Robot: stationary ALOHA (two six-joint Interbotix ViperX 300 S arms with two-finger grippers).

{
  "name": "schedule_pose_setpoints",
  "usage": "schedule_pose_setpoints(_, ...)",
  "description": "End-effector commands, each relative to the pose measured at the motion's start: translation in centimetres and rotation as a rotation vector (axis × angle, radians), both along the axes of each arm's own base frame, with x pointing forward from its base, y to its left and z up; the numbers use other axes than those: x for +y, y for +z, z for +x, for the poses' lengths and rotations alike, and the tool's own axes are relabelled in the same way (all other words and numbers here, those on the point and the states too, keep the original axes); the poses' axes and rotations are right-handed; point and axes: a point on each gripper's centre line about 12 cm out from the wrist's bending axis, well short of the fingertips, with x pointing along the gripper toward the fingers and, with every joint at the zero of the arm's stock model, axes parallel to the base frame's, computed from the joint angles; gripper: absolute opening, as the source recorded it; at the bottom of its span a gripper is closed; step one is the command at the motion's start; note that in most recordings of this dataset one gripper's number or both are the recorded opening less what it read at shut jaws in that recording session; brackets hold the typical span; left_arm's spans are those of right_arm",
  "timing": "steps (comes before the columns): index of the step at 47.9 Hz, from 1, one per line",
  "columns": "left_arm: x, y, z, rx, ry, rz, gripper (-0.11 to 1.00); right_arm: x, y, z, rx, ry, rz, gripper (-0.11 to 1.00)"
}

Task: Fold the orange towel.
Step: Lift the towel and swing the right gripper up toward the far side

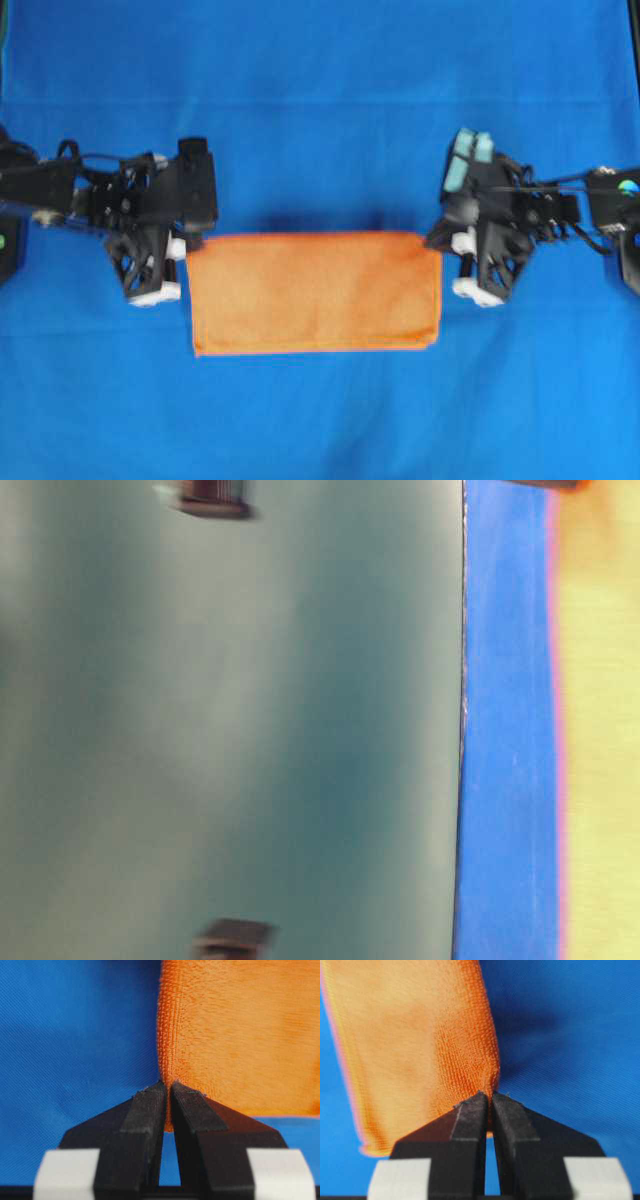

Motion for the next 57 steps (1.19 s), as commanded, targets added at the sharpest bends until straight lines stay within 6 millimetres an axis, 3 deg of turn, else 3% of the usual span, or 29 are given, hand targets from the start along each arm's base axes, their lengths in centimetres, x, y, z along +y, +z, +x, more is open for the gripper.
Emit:
schedule_pose_setpoints(1,-0.3,3.1,0.3,-0.061,-0.014,-0.001,0.03,0.0,3.2,-0.2,-0.067,-0.001,-0.005,0.03)
schedule_pose_setpoints(10,-0.8,6.3,-0.7,-0.153,-0.031,-0.005,0.03,-0.1,5.9,-1.7,-0.136,-0.003,-0.009,0.03)
schedule_pose_setpoints(16,-0.7,6.5,-1.2,-0.179,-0.032,-0.005,0.03,-0.2,5.9,-1.9,-0.137,0.004,-0.027,0.03)
schedule_pose_setpoints(26,-0.8,7.0,-0.4,-0.247,-0.029,-0.008,0.03,-1.4,5.5,-1.2,-0.122,-0.006,-0.082,0.03)
schedule_pose_setpoints(35,-2.3,7.7,1.8,-0.364,-0.08,-0.011,0.03,-5.8,5.2,0.0,-0.087,-0.109,-0.156,0.03)
schedule_pose_setpoints(46,-5.0,8.2,6.0,-0.496,-0.211,0.037,0.03,-11.7,5.7,2.4,-0.075,-0.174,-0.303,0.03)
schedule_pose_setpoints(57,-6.5,8.6,10.0,-0.559,-0.281,0.08,0.03,-15.5,7.0,5.4,-0.134,-0.181,-0.391,0.03)
